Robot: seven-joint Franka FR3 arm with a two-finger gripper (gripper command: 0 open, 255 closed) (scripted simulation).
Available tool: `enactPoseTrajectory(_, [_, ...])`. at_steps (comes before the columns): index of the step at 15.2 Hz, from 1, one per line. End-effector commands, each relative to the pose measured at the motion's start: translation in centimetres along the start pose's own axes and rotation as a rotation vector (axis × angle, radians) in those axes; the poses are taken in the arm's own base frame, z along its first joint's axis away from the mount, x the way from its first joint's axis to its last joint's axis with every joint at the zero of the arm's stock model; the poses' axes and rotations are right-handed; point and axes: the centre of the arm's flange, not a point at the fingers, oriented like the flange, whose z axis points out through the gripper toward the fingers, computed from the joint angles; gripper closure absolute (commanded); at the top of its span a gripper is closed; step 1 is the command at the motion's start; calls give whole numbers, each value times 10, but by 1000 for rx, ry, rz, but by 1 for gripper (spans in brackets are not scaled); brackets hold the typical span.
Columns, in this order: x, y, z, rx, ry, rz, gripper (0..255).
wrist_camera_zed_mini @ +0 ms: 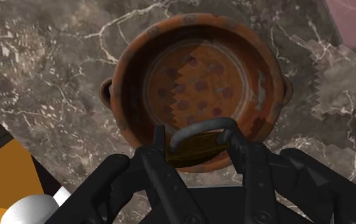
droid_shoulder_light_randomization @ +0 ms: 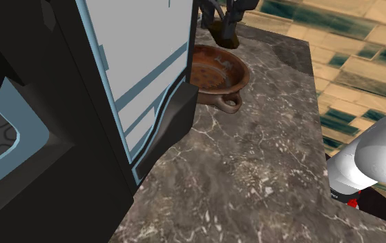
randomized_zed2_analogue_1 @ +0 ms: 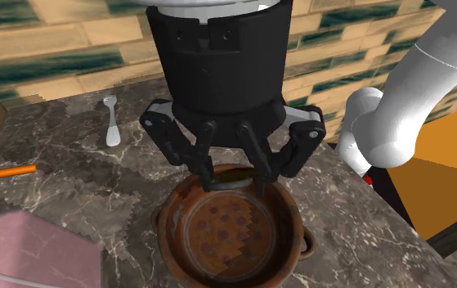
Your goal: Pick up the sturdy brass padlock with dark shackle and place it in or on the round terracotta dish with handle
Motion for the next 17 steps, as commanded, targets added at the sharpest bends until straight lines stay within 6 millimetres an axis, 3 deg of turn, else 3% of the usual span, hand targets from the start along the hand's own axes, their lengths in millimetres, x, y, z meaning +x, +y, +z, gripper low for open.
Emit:
enactPoseTrajectory(1, [0,0,10,0,0,0,255])
enactPoseTrajectory(10, [2,-4,57,0,0,0,255])
enactPoseTrajectory(17, [2,-4,57,0,0,0,255])
